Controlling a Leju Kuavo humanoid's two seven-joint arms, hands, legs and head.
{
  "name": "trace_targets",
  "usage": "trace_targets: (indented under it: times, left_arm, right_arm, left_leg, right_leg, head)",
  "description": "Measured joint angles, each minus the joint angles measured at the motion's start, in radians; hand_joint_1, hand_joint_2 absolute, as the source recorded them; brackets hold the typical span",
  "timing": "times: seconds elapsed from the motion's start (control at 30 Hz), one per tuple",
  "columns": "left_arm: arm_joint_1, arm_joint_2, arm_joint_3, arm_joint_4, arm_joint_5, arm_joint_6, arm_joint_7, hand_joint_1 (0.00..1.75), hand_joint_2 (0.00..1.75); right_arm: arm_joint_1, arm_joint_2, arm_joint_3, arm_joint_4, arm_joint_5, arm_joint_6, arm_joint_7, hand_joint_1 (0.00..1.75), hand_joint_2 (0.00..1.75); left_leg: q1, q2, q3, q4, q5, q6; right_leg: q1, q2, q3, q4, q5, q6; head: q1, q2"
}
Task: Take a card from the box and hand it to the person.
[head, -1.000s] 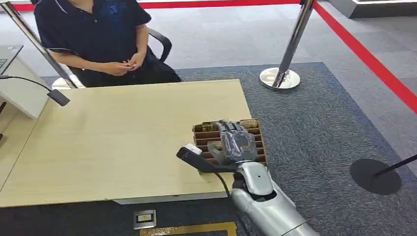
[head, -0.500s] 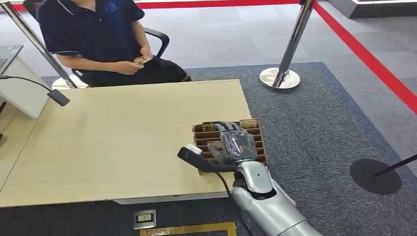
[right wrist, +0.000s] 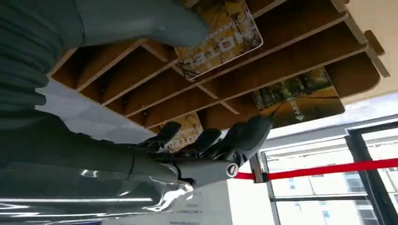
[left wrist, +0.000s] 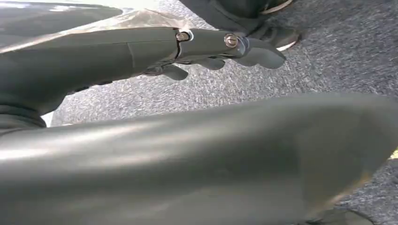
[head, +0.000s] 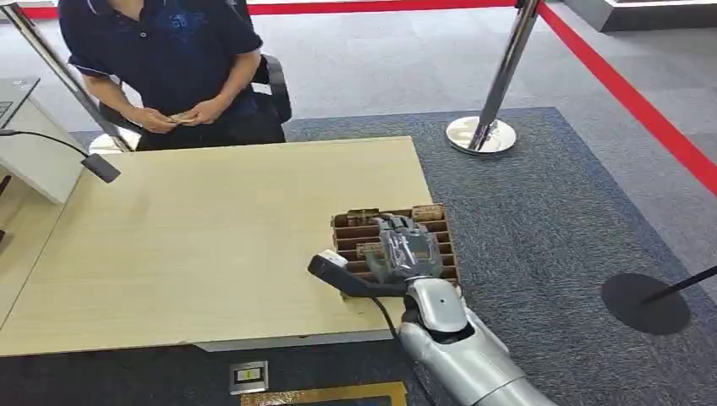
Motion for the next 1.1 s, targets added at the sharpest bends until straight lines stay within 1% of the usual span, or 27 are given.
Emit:
trace_targets:
  times: [0.07, 0.13, 0.17, 0.2, 0.23, 0.3, 0.33, 0.43, 0.6, 0.67, 0.8, 0.9, 1.0, 1.1]
  left_arm:
    - [0.0, 0.0, 0.0, 0.0, 0.0, 0.0, 0.0, 0.0, 0.0]
    - [0.0, 0.0, 0.0, 0.0, 0.004, 0.0, 0.0, 0.0, 0.0]
    - [0.0, 0.0, 0.0, 0.0, 0.006, 0.0, 0.0, 0.0, 0.0]
    - [0.0, 0.0, 0.0, 0.0, 0.006, 0.001, 0.0, 0.0, 0.0]
    - [0.0, 0.0, 0.0, 0.0, 0.007, 0.001, 0.0, 0.0, 0.0]
    - [-0.001, 0.0, 0.0, 0.0, 0.008, 0.001, -0.001, 0.0, 0.0]
    - [-0.001, 0.0, 0.0, 0.0, 0.008, 0.001, -0.001, 0.0, 0.0]
    - [-0.001, 0.0, 0.0, 0.0, 0.008, 0.0, -0.001, 0.0, 0.0]
    - [-0.001, 0.0, -0.001, 0.0, 0.004, -0.003, -0.001, 0.0, 0.0]
    - [-0.001, 0.0, -0.002, 0.0, 0.001, -0.005, -0.002, 0.0, 0.0]
    - [-0.001, 0.0, -0.004, 0.0, -0.003, -0.007, -0.004, 0.0, 0.0]
    - [-0.001, 0.0, -0.005, 0.0, -0.006, -0.009, -0.006, 0.0, 0.0]
    - [-0.001, 0.0, -0.006, 0.0, -0.009, -0.012, -0.006, 0.0, 0.0]
    - [-0.001, 0.0, -0.007, 0.0, -0.012, -0.014, -0.007, 0.0, 0.0]
  right_arm:
    - [-0.001, 0.002, 0.0, 0.01, 0.006, 0.0, 0.002, 0.56, 1.75]
    - [-0.006, 0.004, 0.001, 0.021, 0.019, -0.001, 0.008, 0.61, 1.75]
    - [-0.007, 0.005, 0.001, 0.027, 0.024, -0.001, 0.012, 0.61, 1.75]
    - [-0.009, 0.006, 0.001, 0.032, 0.029, -0.001, 0.016, 0.68, 1.75]
    - [-0.01, 0.006, 0.001, 0.037, 0.033, -0.002, 0.018, 0.72, 1.75]
    - [-0.011, 0.007, 0.001, 0.045, 0.038, -0.002, 0.021, 0.73, 1.75]
    - [-0.011, 0.007, 0.002, 0.049, 0.039, -0.002, 0.022, 0.72, 1.75]
    - [-0.011, 0.009, 0.001, 0.058, 0.045, -0.002, 0.027, 0.79, 1.75]
    - [-0.01, 0.009, 0.002, 0.063, 0.047, -0.002, 0.034, 0.82, 1.75]
    - [-0.01, 0.009, 0.002, 0.063, 0.048, -0.002, 0.036, 0.87, 1.75]
    - [-0.01, 0.009, 0.001, 0.063, 0.05, -0.002, 0.037, 0.89, 1.75]
    - [-0.01, 0.009, 0.001, 0.063, 0.053, -0.002, 0.039, 0.96, 1.75]
    - [-0.01, 0.009, 0.0, 0.06, 0.056, -0.002, 0.043, 0.96, 1.75]
    - [-0.009, 0.009, 0.0, 0.058, 0.056, -0.002, 0.045, 1.03, 1.75]
  left_leg:
    - [0.0, 0.0, 0.0, 0.0, 0.0, 0.0]
    - [0.0, 0.0, 0.0, 0.0, 0.0, 0.0]
    - [0.0, 0.0, 0.0, 0.0, 0.0, 0.0]
    - [0.0, 0.0, 0.0, 0.0, 0.0, 0.0]
    - [0.0, 0.0, 0.0, 0.0, 0.0, 0.0]
    - [0.0, 0.0, 0.0, 0.0, 0.0, 0.0]
    - [0.0, 0.0, 0.0, 0.0, 0.0, 0.0]
    - [0.0, 0.0, 0.0, 0.0, 0.0, 0.0]
    - [0.0, 0.0, 0.0, 0.0, 0.0, 0.0]
    - [0.0, 0.0, 0.0, 0.0, 0.0, 0.0]
    - [0.0, 0.0, 0.0, 0.0, 0.0, 0.0]
    - [0.0, 0.0, 0.0, 0.0, 0.0, 0.0]
    - [0.0, 0.0, 0.0, 0.0, 0.0, 0.0]
    - [0.0, 0.0, 0.0, 0.0, 0.0, 0.0]
  right_leg:
    - [0.0, 0.0, 0.0, 0.0, 0.0, 0.0]
    - [0.0, 0.0, 0.0, 0.0, 0.0, 0.0]
    - [0.0, 0.0, 0.0, 0.0, 0.0, 0.0]
    - [0.0, 0.0, 0.0, 0.0, 0.0, 0.0]
    - [0.0, 0.0, 0.0, 0.0, 0.0, 0.0]
    - [0.0, 0.0, 0.0, 0.0, 0.0, 0.0]
    - [0.0, 0.0, 0.0, 0.0, 0.0, 0.0]
    - [0.0, 0.0, 0.0, 0.0, 0.0, 0.0]
    - [0.0, 0.0, 0.0, 0.0, 0.0, 0.0]
    - [0.0, 0.0, 0.0, 0.0, 0.0, 0.0]
    - [0.0, 0.0, 0.0, 0.0, 0.0, 0.0]
    - [0.0, 0.0, 0.0, 0.0, 0.0, 0.0]
    - [0.0, 0.0, 0.0, 0.0, 0.0, 0.0]
    - [0.0, 0.0, 0.0, 0.0, 0.0, 0.0]
  head:
    - [0.0, 0.0]
    - [0.0, 0.0]
    - [0.0, 0.0]
    - [0.0, 0.0]
    - [0.0, 0.0]
    - [0.0, 0.0]
    - [0.0, 0.0]
    - [0.0, 0.0]
    - [0.0, 0.0]
    - [0.0, 0.0]
    - [0.0, 0.0]
    - [0.0, 0.0]
    - [0.0, 0.0]
    - [0.0, 0.0]
